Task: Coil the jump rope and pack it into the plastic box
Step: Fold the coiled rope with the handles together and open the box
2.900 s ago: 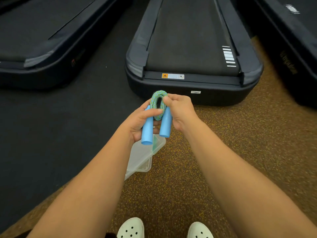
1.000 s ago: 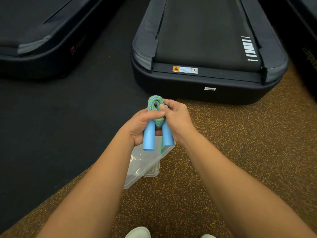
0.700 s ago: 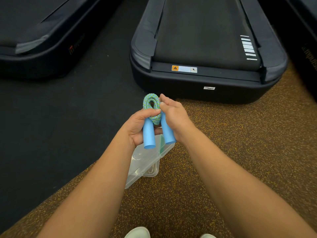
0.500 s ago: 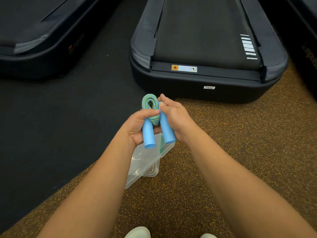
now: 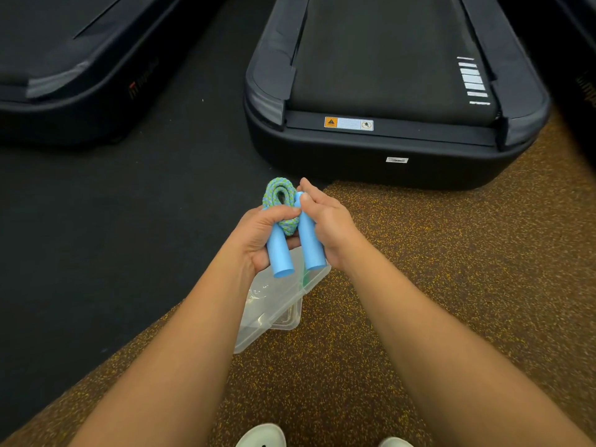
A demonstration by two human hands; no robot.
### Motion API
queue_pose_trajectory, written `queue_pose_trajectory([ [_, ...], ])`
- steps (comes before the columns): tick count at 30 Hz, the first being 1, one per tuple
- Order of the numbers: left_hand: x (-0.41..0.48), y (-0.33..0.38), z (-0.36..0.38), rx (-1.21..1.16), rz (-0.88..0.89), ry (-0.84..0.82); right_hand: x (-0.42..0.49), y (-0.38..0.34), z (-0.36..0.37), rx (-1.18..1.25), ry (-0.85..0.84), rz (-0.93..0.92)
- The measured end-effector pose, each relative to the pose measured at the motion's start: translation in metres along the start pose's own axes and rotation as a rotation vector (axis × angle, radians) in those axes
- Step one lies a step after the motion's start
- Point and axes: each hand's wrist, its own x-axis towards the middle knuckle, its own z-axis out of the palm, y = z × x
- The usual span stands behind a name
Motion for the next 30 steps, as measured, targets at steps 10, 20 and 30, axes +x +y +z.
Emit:
queue_pose_trajectory([
  [10, -0.003, 0.011, -0.015, -0.110, 0.046, -0.017, 0.026, 0.082, -0.034, -0.154, 0.460, 0.295],
  [20, 0.006, 0.013, -0.025, -0.140, 0.080, -0.017, 0.033, 0.156, -0.032, -0.220, 0.441, 0.585],
  [30, 0.015, 0.017, -0.033, -0.170, 0.082, 0.000, 0.064, 0.177, -0.028, -0.363, 0.647, 0.538],
])
